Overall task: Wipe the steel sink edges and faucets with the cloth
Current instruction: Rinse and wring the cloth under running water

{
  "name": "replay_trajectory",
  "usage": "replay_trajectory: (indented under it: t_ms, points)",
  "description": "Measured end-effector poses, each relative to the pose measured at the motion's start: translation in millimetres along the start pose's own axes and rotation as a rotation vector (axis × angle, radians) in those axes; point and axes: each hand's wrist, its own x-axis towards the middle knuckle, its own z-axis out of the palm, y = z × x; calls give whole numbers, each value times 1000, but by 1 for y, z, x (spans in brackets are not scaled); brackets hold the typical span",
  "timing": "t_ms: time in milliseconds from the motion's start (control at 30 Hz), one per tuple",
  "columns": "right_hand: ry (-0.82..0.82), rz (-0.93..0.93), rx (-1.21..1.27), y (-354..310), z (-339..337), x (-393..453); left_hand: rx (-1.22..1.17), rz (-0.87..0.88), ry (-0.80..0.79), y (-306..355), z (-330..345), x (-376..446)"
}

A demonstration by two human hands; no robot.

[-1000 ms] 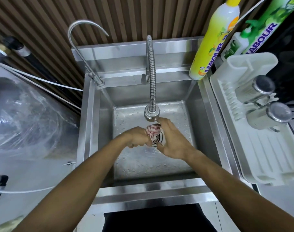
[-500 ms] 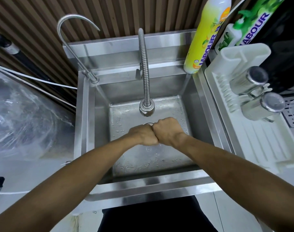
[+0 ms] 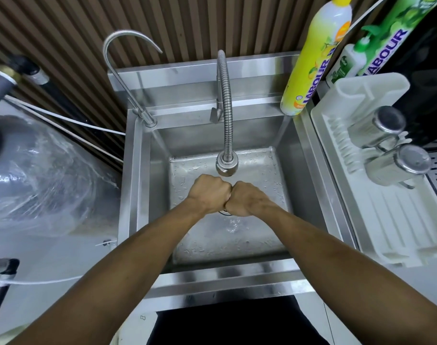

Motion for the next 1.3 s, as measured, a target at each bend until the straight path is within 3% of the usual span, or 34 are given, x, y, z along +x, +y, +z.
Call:
replay_trajectory:
  t_ms: [367, 600, 1300]
  points:
    - [-94, 56, 115, -4, -15, -8, 37, 59, 95, -9, 0, 9]
    - [-237, 92, 157, -7, -29, -14, 56, 57, 103, -8, -3, 9]
    - [-252, 66, 26, -11, -25, -9, 42, 37, 49, -5, 7, 3]
